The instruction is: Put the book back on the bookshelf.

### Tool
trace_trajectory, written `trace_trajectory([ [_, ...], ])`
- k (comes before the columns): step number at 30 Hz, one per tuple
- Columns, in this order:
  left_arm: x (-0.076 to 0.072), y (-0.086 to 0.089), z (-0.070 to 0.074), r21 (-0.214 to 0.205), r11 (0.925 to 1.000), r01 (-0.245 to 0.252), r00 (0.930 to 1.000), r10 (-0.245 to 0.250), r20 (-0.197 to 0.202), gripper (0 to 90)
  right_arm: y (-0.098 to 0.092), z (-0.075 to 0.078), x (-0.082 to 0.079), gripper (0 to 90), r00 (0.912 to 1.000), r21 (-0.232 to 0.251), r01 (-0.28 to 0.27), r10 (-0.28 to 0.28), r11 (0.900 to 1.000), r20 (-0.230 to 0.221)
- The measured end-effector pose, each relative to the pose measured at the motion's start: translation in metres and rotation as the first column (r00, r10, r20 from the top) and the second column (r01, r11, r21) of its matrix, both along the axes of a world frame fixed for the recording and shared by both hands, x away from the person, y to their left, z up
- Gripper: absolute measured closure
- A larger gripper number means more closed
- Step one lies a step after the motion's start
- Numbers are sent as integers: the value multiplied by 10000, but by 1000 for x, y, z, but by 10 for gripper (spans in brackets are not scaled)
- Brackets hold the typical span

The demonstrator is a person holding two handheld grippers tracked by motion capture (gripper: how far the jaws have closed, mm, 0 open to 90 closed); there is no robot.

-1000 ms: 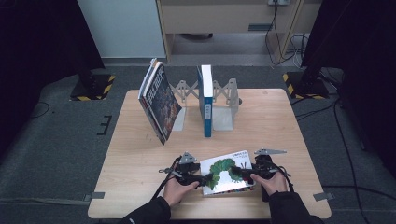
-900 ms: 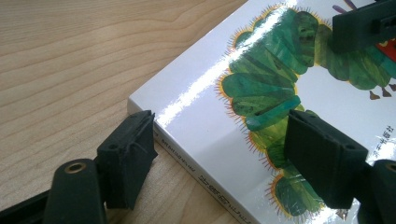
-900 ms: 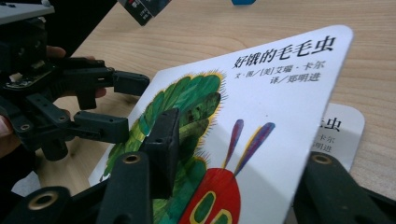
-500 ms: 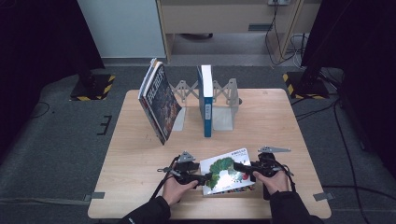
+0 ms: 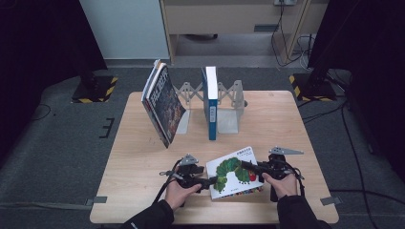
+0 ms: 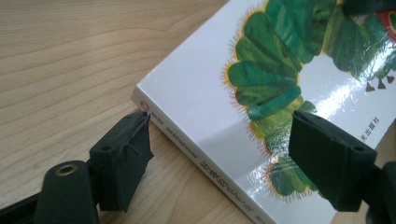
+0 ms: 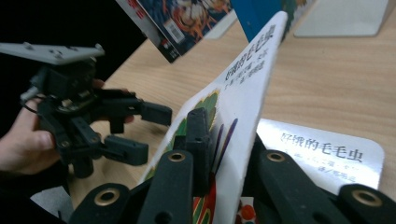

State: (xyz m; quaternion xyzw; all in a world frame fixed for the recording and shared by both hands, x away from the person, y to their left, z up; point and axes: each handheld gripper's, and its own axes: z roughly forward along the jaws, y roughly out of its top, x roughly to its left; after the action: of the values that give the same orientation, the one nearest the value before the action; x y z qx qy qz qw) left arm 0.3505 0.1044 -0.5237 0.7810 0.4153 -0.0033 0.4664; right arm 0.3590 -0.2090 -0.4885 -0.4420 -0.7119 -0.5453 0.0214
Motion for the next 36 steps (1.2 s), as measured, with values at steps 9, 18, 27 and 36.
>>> trace_trajectory([
  [9,3,-8,-10,-406,9983,423,9986,-435,-307,140,0,10,-3,839,9976,229,-263,248,9994,643],
  [18,7,-10,-15,-896,9942,600,9967,-646,-498,134,-3,5,-2,814,9983,183,-149,138,9997,573],
  [27,6,-12,-15,-545,9977,413,9986,-430,-296,216,4,-10,-1,545,9957,-1785,617,-483,9820,786],
  [36,5,-12,-14,-414,9987,307,9992,-317,-255,281,10,-22,1,379,9958,-2650,827,-694,9607,591],
])
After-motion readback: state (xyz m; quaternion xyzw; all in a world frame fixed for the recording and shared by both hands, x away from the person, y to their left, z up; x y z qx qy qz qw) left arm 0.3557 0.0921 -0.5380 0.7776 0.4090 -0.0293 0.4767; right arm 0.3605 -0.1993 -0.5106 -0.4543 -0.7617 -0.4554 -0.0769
